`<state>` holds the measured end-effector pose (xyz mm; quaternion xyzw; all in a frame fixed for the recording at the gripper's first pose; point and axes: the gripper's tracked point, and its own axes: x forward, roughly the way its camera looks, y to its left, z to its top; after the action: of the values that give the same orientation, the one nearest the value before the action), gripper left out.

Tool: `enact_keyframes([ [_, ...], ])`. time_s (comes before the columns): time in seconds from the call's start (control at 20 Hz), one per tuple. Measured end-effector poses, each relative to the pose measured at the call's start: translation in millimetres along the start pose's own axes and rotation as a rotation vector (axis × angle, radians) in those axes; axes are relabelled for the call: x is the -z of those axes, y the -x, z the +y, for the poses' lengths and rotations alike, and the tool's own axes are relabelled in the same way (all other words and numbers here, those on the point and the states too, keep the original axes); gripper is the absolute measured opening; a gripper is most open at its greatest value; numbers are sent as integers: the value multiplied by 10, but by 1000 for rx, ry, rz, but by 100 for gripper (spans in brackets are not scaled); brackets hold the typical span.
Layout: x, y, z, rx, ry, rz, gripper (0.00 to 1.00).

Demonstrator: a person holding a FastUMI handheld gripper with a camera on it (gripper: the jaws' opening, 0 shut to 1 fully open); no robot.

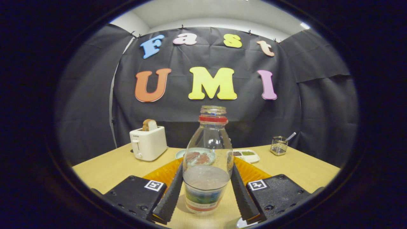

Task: Take the bottle from table, then pour the juice into the cup, finally place the bottle on the coaster

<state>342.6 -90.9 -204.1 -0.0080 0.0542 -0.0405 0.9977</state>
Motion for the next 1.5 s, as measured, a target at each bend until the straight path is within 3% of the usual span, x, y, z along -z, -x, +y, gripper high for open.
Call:
enact_keyframes([
  [0.45,443,-353,389,-32,24,38,83],
  [0.7,426,-286,449,-58,-10,23,98],
  [0.85,355,-187,433,-60,-24,18,100],
  [1.15,-96,185,445,-71,-12,-22,100],
  [1.5,-865,952,349,-96,11,-55,100],
])
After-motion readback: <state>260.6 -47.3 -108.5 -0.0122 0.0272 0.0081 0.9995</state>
